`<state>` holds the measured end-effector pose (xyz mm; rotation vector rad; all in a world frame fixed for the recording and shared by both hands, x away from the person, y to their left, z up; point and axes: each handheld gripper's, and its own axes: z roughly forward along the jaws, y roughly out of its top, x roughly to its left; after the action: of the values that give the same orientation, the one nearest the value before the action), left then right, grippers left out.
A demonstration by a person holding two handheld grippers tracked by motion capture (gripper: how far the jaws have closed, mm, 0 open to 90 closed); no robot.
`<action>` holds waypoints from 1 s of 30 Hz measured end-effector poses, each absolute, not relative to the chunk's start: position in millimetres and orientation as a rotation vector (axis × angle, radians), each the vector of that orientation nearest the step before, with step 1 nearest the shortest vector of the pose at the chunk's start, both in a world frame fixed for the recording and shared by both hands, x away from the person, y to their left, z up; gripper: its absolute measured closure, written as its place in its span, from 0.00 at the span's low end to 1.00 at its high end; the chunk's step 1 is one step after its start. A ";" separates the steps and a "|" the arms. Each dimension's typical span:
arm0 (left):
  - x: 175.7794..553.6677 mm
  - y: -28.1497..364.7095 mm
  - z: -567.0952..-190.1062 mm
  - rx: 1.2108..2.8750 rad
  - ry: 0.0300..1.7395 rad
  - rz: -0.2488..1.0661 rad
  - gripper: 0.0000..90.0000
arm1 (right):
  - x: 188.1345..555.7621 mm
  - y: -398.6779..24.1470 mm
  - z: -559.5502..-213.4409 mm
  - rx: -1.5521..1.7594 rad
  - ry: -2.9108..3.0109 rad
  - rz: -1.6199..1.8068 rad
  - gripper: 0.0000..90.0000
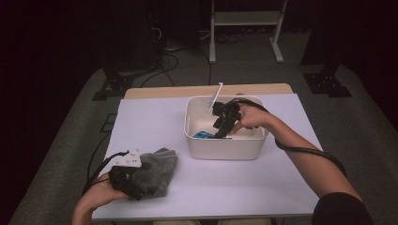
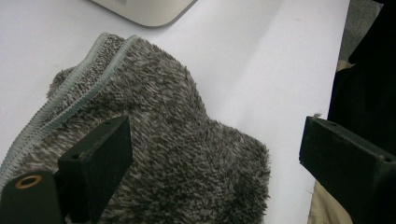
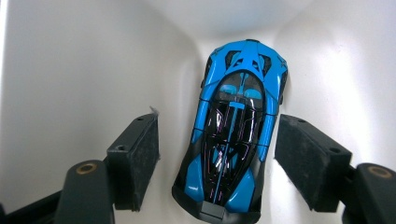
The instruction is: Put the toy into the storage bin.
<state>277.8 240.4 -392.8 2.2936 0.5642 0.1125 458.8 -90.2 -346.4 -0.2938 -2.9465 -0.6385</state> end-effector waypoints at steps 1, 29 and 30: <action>277.9 240.1 -392.4 2.295 0.564 0.114 0.10 | 458.9 -90.7 -345.5 -0.291 -2.948 -0.642 0.33; 278.3 239.9 -393.8 2.296 0.553 0.114 0.10 | 444.0 -117.9 -298.7 -0.337 -2.967 -0.760 0.34; 277.9 239.8 -393.7 2.298 0.551 0.114 0.10 | 443.0 -118.9 -296.9 -0.335 -2.968 -0.765 0.34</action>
<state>277.9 239.8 -393.7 2.2975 0.5508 0.1144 443.0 -118.9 -296.9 -0.3348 -2.9681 -0.7650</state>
